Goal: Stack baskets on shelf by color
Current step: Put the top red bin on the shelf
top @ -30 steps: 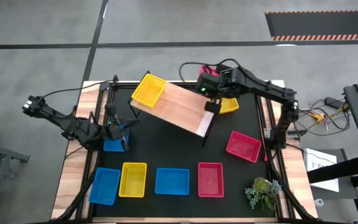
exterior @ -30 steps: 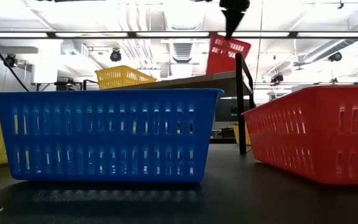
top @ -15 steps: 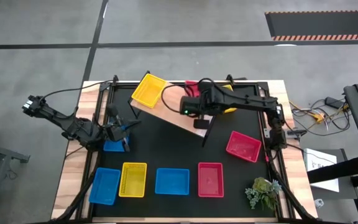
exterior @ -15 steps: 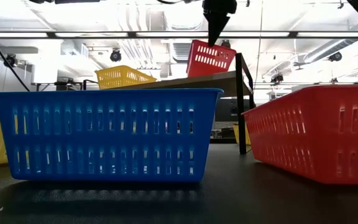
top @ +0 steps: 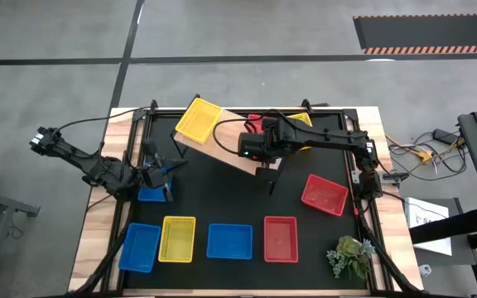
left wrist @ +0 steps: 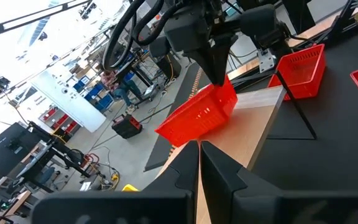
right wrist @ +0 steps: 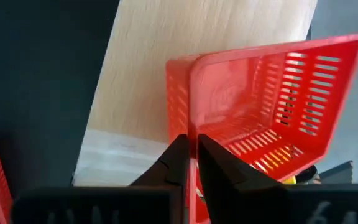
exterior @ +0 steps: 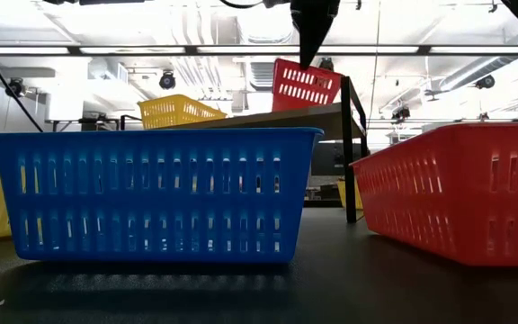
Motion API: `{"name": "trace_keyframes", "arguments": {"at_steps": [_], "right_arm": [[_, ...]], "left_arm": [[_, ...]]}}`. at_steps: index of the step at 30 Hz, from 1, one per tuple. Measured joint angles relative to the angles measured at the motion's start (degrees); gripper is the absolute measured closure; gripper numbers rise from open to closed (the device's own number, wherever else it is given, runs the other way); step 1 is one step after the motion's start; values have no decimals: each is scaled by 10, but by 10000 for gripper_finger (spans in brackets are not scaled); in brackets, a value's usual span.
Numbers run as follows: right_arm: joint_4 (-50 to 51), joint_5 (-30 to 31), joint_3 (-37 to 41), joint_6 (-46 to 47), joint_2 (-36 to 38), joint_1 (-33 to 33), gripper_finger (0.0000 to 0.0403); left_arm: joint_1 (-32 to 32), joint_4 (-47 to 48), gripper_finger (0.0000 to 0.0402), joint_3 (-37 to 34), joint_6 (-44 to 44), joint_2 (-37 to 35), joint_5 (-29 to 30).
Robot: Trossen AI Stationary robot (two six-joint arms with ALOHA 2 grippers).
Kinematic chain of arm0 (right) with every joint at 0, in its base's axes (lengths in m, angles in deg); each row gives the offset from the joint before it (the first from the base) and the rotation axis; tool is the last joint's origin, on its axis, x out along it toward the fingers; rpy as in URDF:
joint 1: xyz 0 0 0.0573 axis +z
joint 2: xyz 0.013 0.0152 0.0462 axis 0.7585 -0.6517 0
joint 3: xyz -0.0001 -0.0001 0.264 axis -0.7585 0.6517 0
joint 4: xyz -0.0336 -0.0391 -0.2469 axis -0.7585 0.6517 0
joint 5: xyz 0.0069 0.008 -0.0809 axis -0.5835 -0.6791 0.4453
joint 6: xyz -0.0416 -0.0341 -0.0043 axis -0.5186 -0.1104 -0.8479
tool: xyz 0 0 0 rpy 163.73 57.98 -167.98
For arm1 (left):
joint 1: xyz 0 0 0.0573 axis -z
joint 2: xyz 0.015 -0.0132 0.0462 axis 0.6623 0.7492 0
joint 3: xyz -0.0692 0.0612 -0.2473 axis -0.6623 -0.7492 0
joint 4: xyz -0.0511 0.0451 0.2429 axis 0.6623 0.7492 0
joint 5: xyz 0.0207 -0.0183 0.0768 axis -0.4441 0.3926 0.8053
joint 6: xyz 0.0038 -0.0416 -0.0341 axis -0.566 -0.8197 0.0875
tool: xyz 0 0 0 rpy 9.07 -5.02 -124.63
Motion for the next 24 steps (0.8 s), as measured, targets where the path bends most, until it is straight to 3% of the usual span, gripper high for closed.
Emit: {"name": "trace_keyframes", "arguments": {"at_steps": [9, 14, 18, 24], "right_arm": [[-10, 0, -5, 3, 0, 0, 292], [-14, 4, -23, -34, 2, -4, 271], [-23, 5, -35, -69, 3, -33, 295], [-51, 4, -35, -119, 2, -111, 376]], "left_arm": [[0, 0, 402, 0, 0, 0, -1], [0, 0, 402, 1, 0, 0, -1], [0, 0, 402, 1, 0, 0, -1], [0, 0, 402, 1, 5, 0, -1]]}}
